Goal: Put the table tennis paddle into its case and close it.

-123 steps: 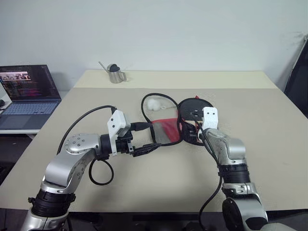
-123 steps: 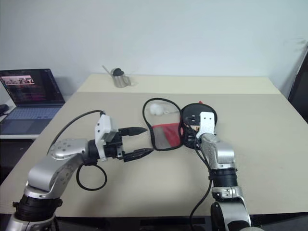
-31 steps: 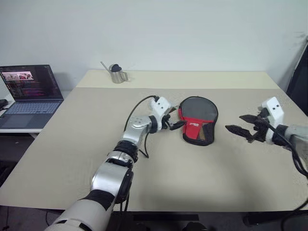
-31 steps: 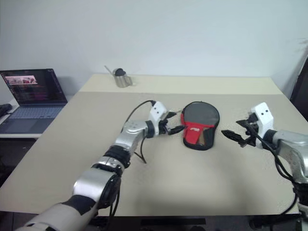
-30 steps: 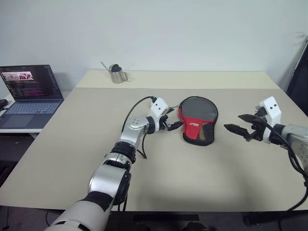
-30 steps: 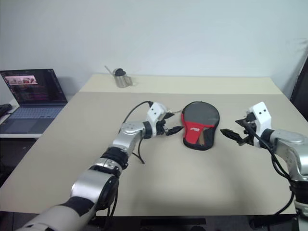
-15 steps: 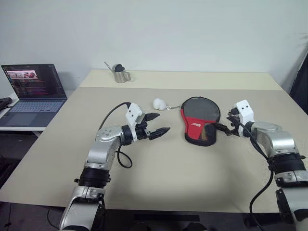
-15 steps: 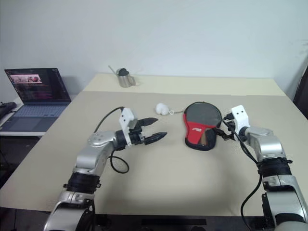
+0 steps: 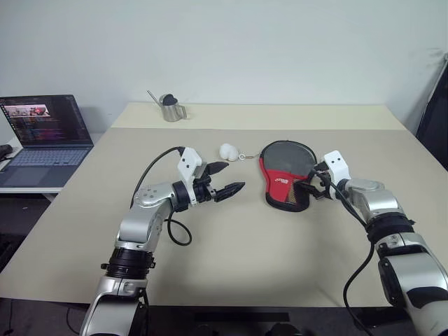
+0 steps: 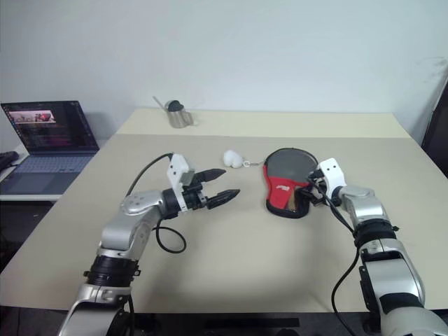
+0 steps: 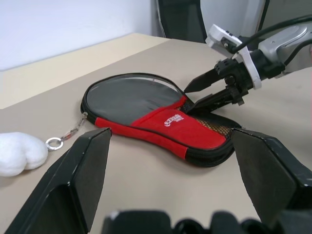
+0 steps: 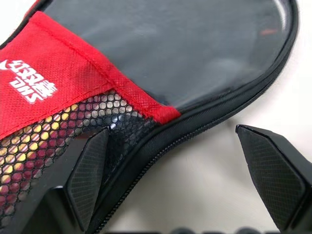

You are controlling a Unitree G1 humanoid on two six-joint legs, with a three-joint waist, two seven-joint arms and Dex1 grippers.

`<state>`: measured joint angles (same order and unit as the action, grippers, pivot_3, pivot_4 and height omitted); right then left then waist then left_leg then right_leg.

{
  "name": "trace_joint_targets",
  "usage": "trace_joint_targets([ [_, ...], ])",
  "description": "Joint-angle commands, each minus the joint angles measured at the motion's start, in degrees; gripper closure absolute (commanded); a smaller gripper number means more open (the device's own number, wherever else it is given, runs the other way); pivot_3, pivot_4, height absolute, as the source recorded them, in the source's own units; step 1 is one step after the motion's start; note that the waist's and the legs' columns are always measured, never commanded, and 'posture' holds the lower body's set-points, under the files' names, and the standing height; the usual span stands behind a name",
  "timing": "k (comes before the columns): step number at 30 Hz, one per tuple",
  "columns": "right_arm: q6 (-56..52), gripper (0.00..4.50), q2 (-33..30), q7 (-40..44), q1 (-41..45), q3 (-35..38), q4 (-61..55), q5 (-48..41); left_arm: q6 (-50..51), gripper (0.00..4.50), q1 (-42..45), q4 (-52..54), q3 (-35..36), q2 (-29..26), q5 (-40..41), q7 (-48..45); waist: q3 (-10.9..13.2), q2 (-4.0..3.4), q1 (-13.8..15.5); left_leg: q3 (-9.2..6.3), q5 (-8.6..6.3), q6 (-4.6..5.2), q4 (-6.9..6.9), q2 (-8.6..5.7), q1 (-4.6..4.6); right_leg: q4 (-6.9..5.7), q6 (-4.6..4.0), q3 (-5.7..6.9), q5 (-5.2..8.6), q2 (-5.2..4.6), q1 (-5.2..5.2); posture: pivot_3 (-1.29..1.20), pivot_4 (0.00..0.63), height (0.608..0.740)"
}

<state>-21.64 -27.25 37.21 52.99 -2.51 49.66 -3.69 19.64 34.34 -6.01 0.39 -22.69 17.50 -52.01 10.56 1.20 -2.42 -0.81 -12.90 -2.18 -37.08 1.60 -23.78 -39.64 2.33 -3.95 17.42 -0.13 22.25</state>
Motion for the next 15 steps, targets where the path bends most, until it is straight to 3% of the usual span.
trace_joint_targets([
  [1, 0.2, 0.03, 1.2, 0.9, 1.6, -1.1, 3.4, 1.6, -0.4, 0.24, 0.5, 2.9, 0.1, -0.9, 0.8, 0.0, 0.0, 0.00, -0.4, 0.00, 0.00, 0.00, 0.00, 0.00, 0.02, -0.03, 0.00, -0.01, 0.00, 0.00, 0.00, 0.00, 0.150, 0.740],
  [10, -3.8, 0.03, 2.7, 2.4, 5.6, -0.3, 10.6, 1.7, -0.6, 0.24, 0.1, 3.3, 0.0, -1.4, 0.7, 0.2, 0.0, 0.00, -1.0, 0.01, 0.02, -0.02, 0.00, 0.01, 0.13, -0.21, 0.00, -0.04, 0.00, 0.03, -0.01, 0.00, 0.150, 0.740],
  [15, -7.2, 1.44, 4.0, 4.6, 5.4, 0.5, 10.9, 0.8, -0.7, 0.24, -0.7, 3.9, 0.2, -1.9, 0.7, 0.3, 0.0, 0.01, -1.0, 0.02, 0.02, -0.03, 0.01, 0.01, 0.20, -0.23, 0.00, -0.06, 0.00, 0.03, -0.07, 0.00, 0.150, 0.740],
])
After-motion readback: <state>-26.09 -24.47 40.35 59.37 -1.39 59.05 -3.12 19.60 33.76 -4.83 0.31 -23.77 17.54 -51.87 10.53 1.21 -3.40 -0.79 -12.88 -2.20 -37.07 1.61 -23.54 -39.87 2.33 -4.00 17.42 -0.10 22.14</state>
